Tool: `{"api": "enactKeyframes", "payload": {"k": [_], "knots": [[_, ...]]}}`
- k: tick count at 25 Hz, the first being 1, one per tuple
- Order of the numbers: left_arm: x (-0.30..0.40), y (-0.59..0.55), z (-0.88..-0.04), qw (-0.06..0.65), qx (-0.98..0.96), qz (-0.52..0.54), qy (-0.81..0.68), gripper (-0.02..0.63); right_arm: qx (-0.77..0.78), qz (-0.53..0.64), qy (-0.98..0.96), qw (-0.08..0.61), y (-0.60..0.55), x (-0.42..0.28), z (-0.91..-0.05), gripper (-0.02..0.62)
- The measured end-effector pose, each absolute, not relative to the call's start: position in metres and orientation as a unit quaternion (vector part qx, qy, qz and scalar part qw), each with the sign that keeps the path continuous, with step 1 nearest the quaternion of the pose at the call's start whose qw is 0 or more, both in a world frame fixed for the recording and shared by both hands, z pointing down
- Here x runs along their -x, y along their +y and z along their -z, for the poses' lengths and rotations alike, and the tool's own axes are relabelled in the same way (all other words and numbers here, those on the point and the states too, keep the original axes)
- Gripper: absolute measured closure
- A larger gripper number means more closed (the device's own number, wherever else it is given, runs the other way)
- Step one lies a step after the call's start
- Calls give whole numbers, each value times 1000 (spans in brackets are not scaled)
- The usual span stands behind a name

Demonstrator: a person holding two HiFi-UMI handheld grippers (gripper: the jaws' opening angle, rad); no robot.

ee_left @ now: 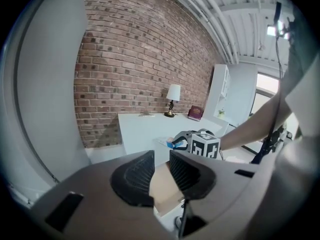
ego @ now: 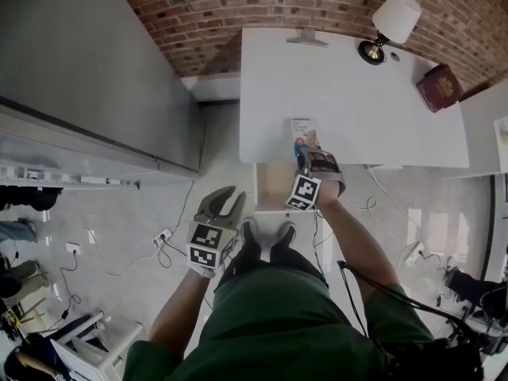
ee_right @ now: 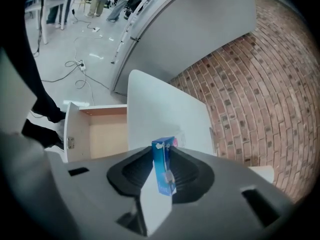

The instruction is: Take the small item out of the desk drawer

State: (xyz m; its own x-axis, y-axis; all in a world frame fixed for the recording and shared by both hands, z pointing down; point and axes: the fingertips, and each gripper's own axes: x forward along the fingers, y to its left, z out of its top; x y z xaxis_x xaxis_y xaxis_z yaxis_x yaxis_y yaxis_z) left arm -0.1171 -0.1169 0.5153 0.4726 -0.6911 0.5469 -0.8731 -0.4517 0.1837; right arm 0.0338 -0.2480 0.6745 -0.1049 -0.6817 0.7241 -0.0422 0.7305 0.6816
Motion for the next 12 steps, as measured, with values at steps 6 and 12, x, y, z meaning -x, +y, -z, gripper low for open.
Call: {"api": "enactKeyframes", "payload": {"k": [6,12], "knots": [[117,-122,-520,238,-827,-195,-471,517,-235,210,-715,623,-244,-35,-695,396],[114,-122,-522,246,-827,-188,-469,517,-233,155,-742,609,-232,-34,-702,278]]}}
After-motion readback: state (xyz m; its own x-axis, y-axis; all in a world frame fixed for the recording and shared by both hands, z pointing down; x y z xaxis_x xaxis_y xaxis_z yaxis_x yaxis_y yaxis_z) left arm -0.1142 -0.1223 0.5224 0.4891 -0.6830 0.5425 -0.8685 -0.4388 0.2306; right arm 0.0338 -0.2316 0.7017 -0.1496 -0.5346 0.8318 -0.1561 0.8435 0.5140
